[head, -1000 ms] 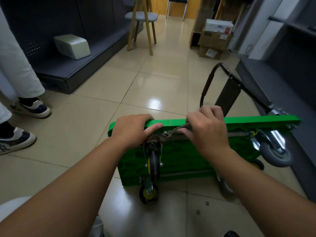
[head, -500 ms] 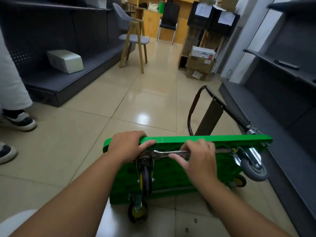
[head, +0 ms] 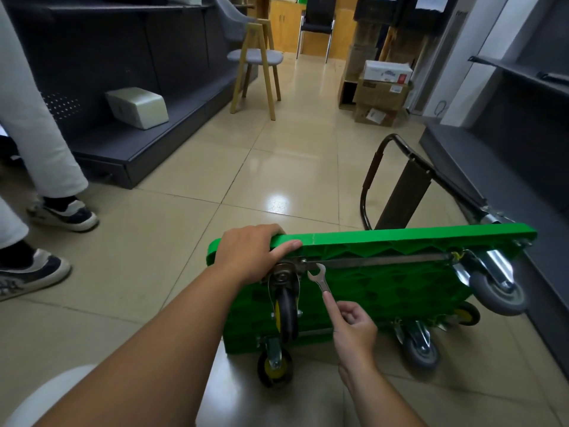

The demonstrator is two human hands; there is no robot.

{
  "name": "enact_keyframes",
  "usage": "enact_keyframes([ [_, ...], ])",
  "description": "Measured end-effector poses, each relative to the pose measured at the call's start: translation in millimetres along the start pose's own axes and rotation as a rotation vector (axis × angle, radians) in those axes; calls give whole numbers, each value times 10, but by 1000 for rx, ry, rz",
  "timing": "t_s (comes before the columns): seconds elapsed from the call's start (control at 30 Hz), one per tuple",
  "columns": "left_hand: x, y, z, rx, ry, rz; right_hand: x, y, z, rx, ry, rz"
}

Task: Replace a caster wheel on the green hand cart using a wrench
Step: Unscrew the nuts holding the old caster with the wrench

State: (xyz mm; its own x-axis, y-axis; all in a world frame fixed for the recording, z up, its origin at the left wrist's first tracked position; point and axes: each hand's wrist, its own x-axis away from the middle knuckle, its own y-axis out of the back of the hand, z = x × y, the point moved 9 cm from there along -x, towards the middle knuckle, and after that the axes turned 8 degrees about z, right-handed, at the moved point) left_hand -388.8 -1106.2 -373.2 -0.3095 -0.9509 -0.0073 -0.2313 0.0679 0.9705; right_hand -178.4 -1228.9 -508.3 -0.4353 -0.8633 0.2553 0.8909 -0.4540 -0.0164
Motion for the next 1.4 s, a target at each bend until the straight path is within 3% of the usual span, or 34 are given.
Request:
enact_keyframes([
  [0.5, 31, 10, 8, -15, 14, -36, -233, -480, -273, -134, -100, -2],
  [0.67, 8, 3, 18, -13, 12, -26, -346, -310, -31, 4, 16, -8],
  [0.8, 4, 3, 14, -20, 22, -22, -412, -26, 445, 418, 225, -55],
  [0.97, 26, 14, -2, -12, 29, -19, -159, -102, 1475, 1070, 695, -144],
  [1.1, 45, 31, -28, -21, 32, -18, 132, -559, 2000, 1415, 1159, -59],
  [1.2, 44, 35, -30, -22, 35, -14, 270, -809, 2064, 1614, 1331, -9],
  [1.3, 49, 36, -30, -14, 36, -15, 332, -644, 2080, 1481, 1347, -7],
  [1.4, 46, 39, -37, -11, 27, -16, 97, -202, 1856, 1096, 977, 33],
])
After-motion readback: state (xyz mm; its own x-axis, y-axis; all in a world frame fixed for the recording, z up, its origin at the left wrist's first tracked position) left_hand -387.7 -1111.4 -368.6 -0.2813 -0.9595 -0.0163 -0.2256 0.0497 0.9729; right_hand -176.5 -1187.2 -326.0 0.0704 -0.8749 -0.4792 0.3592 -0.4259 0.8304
